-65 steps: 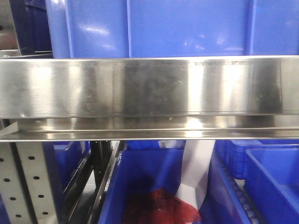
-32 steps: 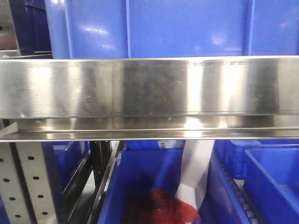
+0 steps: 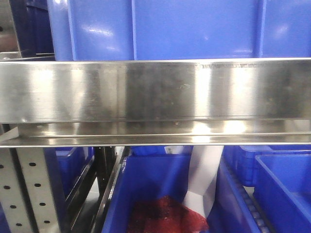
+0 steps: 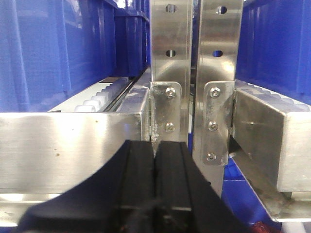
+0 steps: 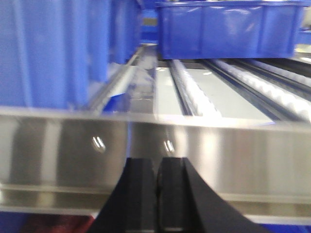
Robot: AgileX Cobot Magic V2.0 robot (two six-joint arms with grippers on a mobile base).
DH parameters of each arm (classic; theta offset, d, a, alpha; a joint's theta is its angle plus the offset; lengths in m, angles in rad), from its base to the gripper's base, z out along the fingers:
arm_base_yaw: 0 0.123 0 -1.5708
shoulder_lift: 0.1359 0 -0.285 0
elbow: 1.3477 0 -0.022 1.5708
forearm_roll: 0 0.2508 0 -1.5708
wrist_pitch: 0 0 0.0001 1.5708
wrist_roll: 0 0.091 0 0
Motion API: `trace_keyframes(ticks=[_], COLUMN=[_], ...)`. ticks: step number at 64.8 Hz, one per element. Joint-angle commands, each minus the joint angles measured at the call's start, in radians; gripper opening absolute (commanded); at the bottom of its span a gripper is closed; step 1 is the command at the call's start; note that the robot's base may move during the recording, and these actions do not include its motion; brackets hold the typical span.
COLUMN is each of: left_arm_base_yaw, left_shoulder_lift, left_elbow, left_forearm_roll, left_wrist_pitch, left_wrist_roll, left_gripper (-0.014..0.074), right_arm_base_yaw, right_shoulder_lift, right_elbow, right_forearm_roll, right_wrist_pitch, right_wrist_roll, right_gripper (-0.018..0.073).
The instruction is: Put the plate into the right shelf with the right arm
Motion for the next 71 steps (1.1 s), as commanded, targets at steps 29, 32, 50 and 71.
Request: trace_keyframes(ticks=[29, 32, 50, 71], left_arm_base_yaw=[0.001, 0.001, 0.001, 0.001], left_shoulder_lift=[-0.01, -0.01, -0.01, -0.01], left_elbow=[0.007, 0.007, 0.007, 0.007], left_forearm_roll=[-0.002, -0.002, -0.002, -0.002], left_wrist_pitch=[-0.084, -0.084, -0.084, -0.084], left_wrist_roll=[-0.002, -0.002, -0.002, -0.002], left_gripper=[-0.0047, -0.0047, -0.0047, -0.0047], right_arm_base_yaw=[-0.012, -0.012, -0.012, -0.012], right_shoulder_lift=[-0.025, -0.025, -0.025, -0.025], right_elbow=[0.021, 0.021, 0.021, 0.021], right_forearm_roll=[-0.03, -0.03, -0.029, -0.029], right_wrist_pitch=[-0.183, -0.183, -0.181, -0.181], right_wrist_roll=[0.009, 0.009, 0.009, 0.009], right_gripper=[0.0055, 0.0055, 0.0055, 0.0055])
